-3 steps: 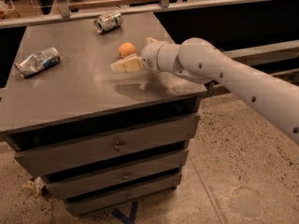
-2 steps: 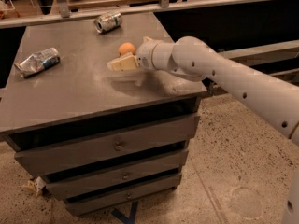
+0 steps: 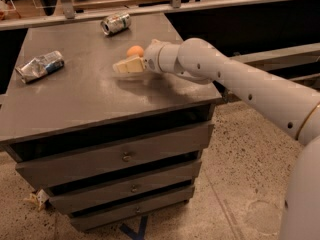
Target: Move orange near redbull can
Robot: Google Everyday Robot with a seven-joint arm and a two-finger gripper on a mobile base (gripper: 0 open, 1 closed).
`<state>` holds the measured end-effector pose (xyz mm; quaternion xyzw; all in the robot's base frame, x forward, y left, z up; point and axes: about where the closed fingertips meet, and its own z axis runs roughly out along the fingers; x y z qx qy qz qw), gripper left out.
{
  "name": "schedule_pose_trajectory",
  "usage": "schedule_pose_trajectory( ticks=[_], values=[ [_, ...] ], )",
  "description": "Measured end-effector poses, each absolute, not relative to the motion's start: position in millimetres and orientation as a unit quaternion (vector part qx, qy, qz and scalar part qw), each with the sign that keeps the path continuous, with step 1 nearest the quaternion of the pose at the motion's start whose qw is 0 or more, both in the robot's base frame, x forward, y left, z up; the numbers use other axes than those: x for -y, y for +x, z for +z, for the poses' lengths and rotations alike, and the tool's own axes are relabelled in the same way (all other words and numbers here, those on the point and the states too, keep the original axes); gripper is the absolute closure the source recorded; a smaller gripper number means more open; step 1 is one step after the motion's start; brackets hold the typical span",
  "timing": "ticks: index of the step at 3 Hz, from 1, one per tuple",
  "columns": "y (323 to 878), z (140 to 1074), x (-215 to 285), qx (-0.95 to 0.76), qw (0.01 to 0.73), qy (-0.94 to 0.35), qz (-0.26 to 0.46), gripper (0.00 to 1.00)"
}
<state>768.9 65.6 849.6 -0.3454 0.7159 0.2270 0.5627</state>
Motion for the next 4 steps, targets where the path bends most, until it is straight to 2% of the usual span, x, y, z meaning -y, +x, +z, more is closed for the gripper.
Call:
schedule_pose_trajectory(
  ticks=[1,3,4],
  values=[
    [775.6,848.4,-66.5,-0.716,0.565,-0.34,0.228,0.17],
    [782.2,857.2,-71.5,-0.7,0.579,-0.338,0.245,0.64],
    [777.8,875.6,-90.3,-0.684,0.584,-0.345,0.267,0.88]
  ],
)
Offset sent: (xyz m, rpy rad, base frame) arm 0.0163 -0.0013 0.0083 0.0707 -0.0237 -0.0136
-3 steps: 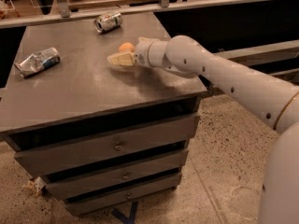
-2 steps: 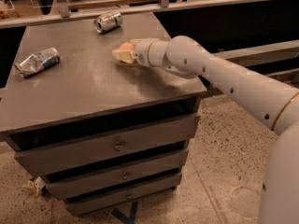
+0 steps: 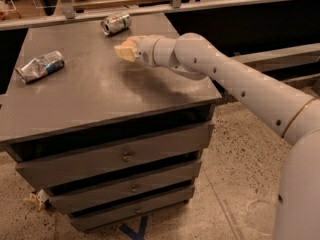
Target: Move orange near redbull can
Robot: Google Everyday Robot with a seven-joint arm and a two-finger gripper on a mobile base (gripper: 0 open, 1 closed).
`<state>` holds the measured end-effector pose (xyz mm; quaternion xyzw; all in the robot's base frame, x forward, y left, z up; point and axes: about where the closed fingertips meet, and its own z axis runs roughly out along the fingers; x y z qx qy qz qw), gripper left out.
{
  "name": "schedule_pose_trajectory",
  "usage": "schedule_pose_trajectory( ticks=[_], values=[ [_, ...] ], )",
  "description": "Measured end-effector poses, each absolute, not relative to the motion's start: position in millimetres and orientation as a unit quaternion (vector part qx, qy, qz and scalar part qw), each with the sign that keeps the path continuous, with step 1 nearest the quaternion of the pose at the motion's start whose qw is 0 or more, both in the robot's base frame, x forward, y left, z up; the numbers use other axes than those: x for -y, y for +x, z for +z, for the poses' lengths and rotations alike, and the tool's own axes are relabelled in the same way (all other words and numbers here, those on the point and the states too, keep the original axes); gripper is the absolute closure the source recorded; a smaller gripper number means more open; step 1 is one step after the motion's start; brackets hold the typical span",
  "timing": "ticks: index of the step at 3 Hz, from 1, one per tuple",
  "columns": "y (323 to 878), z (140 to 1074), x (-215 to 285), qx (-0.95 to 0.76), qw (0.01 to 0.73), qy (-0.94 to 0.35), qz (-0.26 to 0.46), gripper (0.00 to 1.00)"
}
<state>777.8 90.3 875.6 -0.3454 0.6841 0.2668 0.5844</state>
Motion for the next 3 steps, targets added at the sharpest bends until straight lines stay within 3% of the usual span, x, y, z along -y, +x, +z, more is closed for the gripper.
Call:
schedule_pose_trajectory(
  ticks=[1,3],
  values=[
    [763.7,903.1,-121.5,-0.664,0.58,-0.361,0.304,1.0],
    [724.0,933.8,-192.6,-0.623,0.555,-0.404,0.374,1.0]
  ],
)
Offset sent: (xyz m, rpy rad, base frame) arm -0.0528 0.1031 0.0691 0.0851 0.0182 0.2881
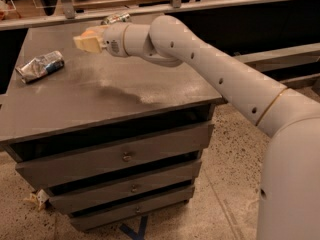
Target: Move orange near redbull can
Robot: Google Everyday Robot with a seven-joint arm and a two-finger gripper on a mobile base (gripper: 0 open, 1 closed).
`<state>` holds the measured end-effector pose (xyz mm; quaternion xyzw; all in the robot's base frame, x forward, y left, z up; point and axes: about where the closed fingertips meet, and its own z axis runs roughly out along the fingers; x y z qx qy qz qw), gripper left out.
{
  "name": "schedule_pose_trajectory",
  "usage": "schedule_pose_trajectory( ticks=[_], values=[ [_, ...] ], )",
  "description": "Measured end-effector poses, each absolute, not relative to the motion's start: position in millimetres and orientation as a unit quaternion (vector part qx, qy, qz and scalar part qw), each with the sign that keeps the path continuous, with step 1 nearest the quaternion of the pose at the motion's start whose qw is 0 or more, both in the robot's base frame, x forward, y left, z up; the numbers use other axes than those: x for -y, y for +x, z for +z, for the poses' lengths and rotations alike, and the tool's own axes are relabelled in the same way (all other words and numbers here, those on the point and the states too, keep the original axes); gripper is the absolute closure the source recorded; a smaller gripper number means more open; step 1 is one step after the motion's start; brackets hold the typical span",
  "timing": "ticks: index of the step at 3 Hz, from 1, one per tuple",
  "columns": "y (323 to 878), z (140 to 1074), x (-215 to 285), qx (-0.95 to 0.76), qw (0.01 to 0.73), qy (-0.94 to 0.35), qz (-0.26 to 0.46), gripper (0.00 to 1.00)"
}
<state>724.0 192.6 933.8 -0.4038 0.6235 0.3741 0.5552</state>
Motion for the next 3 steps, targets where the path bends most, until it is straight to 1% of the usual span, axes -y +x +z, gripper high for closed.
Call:
schedule_pose_trajectory(
  ticks=[1,3],
  values=[
    [704.5,931.2,-223.6,-0.616,0.543,-0.414,0.394,1.0],
    [693.1,890.1,-255.6,-0.633,0.518,-0.429,0.382,1.0]
  ],
)
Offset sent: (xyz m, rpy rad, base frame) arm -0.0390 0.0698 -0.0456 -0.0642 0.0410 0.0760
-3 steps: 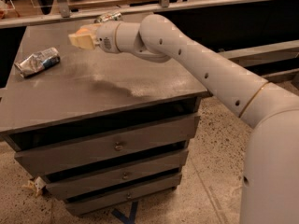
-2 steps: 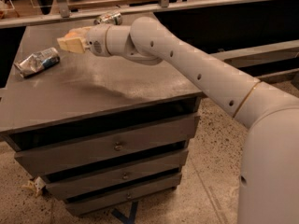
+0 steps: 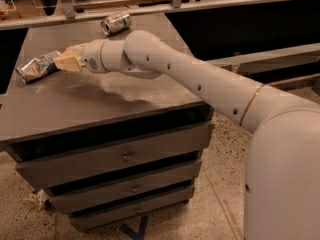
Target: Move orange near redbull can
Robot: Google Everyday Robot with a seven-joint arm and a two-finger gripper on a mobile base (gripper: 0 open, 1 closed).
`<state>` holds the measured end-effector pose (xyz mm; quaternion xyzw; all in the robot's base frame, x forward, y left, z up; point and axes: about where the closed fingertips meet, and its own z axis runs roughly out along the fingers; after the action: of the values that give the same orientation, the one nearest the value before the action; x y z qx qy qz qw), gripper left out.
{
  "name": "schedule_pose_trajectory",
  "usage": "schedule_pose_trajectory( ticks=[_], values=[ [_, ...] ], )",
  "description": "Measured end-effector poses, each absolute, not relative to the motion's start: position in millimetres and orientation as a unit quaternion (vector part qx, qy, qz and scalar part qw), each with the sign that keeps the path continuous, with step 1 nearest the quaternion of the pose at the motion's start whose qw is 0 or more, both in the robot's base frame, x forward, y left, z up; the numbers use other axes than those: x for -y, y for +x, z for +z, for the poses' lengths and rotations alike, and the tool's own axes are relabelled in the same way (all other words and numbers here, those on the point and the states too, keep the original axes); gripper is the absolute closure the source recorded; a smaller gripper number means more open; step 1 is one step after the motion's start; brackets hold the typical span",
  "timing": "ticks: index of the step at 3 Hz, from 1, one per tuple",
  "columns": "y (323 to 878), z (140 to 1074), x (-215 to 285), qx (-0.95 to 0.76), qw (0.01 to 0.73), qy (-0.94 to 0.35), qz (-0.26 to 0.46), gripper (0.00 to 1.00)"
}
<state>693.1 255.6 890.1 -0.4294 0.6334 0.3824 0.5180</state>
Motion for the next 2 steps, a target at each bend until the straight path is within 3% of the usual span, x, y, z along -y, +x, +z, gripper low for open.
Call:
schedule_pose_trajectory(
  ticks=[2],
  values=[
    [705.0,864.6,-270.0,-0.657,0.511,-0.415,0.367,1.0]
  ],
)
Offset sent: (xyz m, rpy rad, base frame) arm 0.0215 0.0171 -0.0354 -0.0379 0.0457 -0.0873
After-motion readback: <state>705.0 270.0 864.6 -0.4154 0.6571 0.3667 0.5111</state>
